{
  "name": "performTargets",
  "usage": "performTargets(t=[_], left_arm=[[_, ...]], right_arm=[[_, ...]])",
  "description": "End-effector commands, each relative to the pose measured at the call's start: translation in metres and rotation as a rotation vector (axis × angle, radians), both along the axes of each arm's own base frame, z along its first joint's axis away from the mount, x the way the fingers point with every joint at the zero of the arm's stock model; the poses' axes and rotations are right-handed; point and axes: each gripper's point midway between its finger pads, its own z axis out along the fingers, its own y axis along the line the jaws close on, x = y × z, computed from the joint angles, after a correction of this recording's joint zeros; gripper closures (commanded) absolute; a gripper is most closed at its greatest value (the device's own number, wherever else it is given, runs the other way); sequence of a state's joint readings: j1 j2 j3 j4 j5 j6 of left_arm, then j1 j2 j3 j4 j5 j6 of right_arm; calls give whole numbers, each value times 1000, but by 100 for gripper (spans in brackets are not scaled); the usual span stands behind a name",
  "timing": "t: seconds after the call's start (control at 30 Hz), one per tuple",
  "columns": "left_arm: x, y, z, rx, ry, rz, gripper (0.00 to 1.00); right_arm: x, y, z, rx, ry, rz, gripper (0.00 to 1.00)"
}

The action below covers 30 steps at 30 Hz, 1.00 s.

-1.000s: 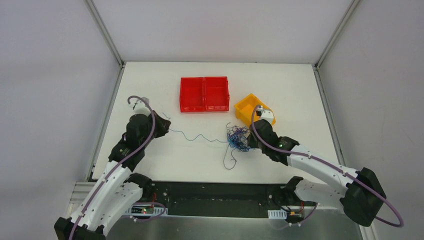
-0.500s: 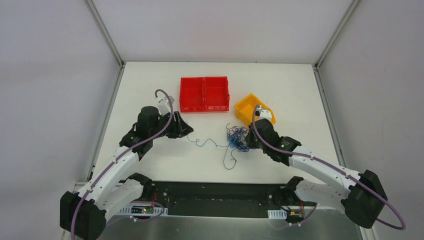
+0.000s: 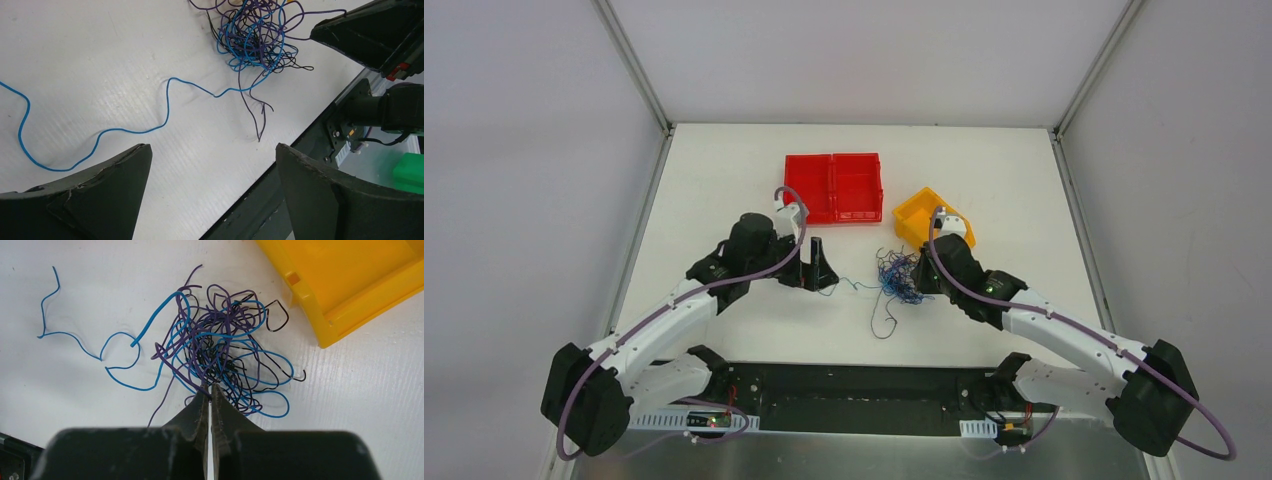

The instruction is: Untangle the cables

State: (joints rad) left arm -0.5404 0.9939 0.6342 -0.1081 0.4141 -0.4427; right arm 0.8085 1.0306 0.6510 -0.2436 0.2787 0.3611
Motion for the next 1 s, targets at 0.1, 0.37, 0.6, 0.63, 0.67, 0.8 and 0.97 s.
performTargets(t=[0.1,0.37,0.6,0.63,0.67,0.8,0.97], left_arm=[[9,-13,4,125,-126,-71,1],[18,-38,-5,89,-323,-227,5],[17,-63,-28,110,-322,-391,9],[17,-67,-32,120,-329,-408,10],[16,-71,-34,124,-341,-428,11],[14,-86,-32,112,-386,-478,10],[17,-102,-38,174,-427,-510,12]], right_arm=[[5,7,17,25,-27,12,100],[5,10,17,32,-19,22,100],[5,11,17,32,-16,29,100],[5,11,17,32,-16,29,100],[5,12,17,32,-15,30,100],[5,12,17,32,-13,33,100],[4,12,16,34,-9,35,100]])
